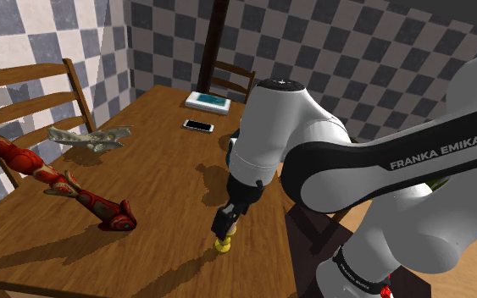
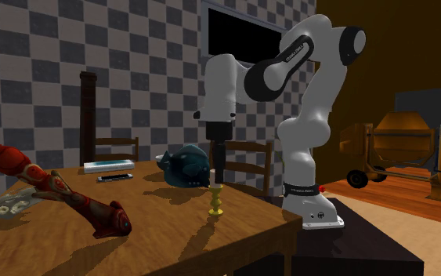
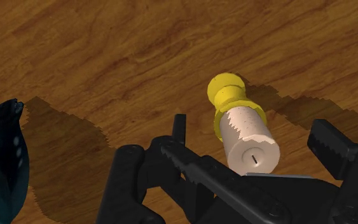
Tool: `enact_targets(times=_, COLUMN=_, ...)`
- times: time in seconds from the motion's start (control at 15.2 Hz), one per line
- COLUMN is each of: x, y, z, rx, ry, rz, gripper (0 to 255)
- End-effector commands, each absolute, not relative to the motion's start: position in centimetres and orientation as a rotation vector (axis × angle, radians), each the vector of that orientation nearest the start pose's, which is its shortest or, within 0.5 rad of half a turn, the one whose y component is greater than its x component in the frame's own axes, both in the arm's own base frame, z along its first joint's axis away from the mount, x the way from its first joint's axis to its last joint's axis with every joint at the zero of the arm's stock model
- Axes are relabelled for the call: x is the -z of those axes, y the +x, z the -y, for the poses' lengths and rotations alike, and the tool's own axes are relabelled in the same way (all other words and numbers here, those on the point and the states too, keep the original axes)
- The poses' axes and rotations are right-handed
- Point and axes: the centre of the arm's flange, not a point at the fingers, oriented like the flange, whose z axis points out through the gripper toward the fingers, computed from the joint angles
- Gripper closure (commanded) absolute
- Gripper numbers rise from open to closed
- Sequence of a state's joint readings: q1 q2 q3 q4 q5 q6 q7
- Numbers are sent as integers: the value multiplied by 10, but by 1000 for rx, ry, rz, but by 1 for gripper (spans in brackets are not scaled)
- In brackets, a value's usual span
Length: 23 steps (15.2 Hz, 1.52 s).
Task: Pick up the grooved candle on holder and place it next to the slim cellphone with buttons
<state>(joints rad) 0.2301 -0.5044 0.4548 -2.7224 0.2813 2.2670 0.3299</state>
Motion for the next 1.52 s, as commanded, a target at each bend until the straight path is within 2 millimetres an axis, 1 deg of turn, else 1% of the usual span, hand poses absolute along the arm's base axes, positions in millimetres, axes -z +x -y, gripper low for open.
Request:
enact_targets(times=0.0, x=-363, y=291, z=-231, rx=31, ry=-3121, rz=198, gripper=255)
enact_targets(times=0.59, x=-363, y=291, z=-231, rx=31, ry=-3121, rz=198, gripper=255)
enact_targets(times=1.45, x=-432, y=291, z=-231, rx=31, ry=-3121, rz=198, gripper=255)
